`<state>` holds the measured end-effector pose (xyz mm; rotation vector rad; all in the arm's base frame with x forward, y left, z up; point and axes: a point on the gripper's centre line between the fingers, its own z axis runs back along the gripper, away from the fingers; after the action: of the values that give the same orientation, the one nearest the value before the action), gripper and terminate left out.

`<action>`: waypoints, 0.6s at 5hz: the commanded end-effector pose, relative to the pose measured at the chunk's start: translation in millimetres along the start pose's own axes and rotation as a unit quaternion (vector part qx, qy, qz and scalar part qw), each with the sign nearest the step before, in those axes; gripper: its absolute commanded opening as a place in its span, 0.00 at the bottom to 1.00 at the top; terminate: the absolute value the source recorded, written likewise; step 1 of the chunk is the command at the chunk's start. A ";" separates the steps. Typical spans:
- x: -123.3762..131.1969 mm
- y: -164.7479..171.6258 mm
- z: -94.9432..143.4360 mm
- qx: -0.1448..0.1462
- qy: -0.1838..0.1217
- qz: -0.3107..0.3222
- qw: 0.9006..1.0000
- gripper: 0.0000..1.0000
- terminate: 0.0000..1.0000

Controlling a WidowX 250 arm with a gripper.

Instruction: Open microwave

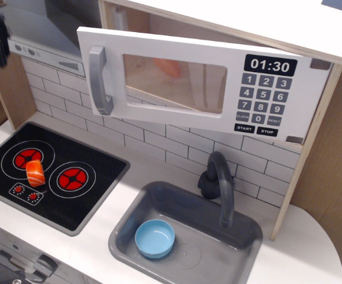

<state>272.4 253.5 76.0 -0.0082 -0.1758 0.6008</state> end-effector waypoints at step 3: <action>-45.5 -115.4 26.6 -0.088 0.016 -0.059 0.994 1.00 0.00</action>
<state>301.4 126.9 70.8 -0.1960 -0.1291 0.4812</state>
